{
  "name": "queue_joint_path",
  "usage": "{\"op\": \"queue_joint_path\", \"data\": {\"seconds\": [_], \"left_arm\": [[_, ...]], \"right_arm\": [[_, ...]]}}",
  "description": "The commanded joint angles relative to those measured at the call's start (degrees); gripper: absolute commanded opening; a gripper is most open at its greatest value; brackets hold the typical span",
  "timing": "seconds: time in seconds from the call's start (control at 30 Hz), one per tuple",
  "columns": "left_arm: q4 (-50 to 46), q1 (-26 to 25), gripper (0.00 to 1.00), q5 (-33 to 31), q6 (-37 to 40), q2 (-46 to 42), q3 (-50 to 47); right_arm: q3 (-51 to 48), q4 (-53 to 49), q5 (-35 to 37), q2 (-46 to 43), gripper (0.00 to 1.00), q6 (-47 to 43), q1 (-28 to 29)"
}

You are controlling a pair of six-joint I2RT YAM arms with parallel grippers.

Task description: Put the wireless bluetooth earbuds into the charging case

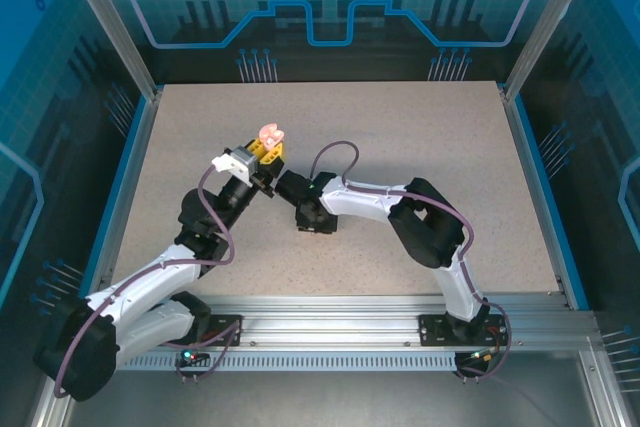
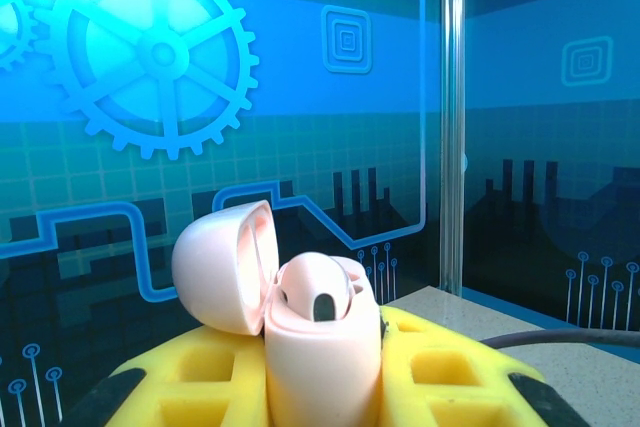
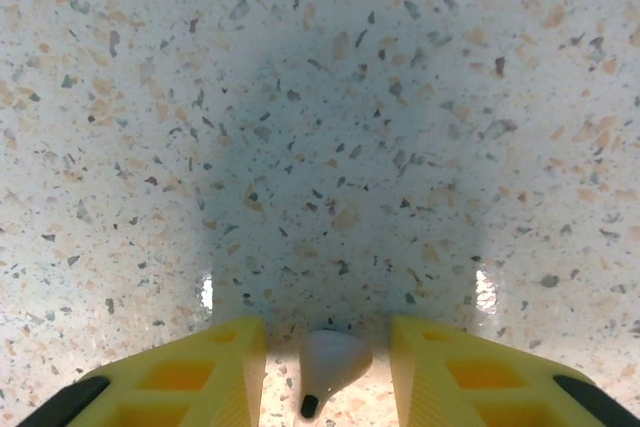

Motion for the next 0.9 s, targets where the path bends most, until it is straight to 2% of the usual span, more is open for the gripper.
{"op": "queue_joint_path", "data": {"seconds": [0.0, 0.37, 0.5, 0.87], "left_arm": [[2.9, 0.5, 0.0, -0.5, -0.7, -1.3, -0.9], [2.9, 0.5, 0.0, -0.4, -1.0, -1.5, -1.1], [2.9, 0.5, 0.0, -0.3, -1.1, -1.5, -1.1], [2.1, 0.5, 0.0, 0.0, -1.4, -2.3, -1.2]], "right_arm": [[1.2, -2.1, -0.9, 2.0, 0.37, 2.8, 1.7], [1.4, -1.6, -0.9, 3.2, 0.32, 3.0, 1.7], [1.0, -1.1, -0.7, 2.9, 0.26, 2.5, 1.6], [-4.1, 3.1, 2.9, -3.2, 0.19, 1.0, 1.2]]}}
